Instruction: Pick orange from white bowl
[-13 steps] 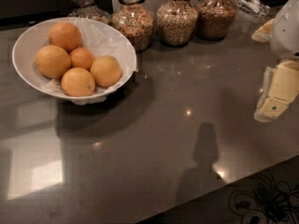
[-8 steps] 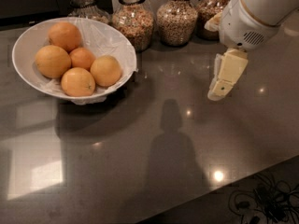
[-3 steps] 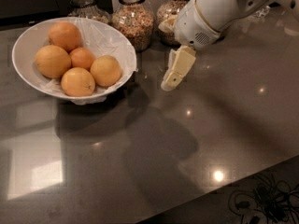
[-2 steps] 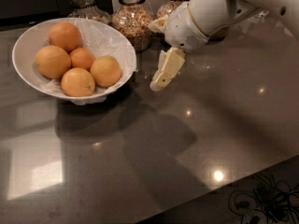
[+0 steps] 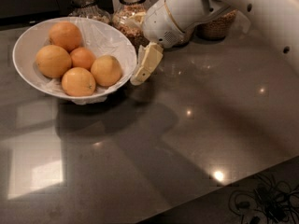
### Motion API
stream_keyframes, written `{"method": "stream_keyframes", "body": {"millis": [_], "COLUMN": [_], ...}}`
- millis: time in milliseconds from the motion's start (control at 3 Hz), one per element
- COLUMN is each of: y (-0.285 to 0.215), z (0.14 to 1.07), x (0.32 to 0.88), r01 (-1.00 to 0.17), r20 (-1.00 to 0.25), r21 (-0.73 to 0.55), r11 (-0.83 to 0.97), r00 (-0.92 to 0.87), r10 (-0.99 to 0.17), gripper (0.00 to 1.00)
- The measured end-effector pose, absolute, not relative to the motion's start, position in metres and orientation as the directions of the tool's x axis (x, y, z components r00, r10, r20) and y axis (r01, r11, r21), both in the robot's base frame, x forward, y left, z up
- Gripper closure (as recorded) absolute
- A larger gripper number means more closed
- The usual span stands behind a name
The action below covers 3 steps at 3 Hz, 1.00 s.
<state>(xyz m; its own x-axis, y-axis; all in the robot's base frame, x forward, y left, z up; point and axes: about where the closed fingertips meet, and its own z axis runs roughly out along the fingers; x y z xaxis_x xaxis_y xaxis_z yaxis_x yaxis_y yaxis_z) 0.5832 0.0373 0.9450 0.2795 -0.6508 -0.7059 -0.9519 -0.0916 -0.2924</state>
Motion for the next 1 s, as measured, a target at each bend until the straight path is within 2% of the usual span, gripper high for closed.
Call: {"method": "stream_keyframes", "body": {"millis": [333, 1000], "y": [0.052, 0.069], "z": [0.946, 0.942], "x": [0.590, 0.598], "r01": [-0.949, -0.947], "r20": [-0.714, -0.717], "r21": [-0.290, -0.278], "r11": [-0.126, -0.158], "r00": [0.302, 0.314], "r10": [-0.632, -0.622], "gripper": [0.18, 0.20]}}
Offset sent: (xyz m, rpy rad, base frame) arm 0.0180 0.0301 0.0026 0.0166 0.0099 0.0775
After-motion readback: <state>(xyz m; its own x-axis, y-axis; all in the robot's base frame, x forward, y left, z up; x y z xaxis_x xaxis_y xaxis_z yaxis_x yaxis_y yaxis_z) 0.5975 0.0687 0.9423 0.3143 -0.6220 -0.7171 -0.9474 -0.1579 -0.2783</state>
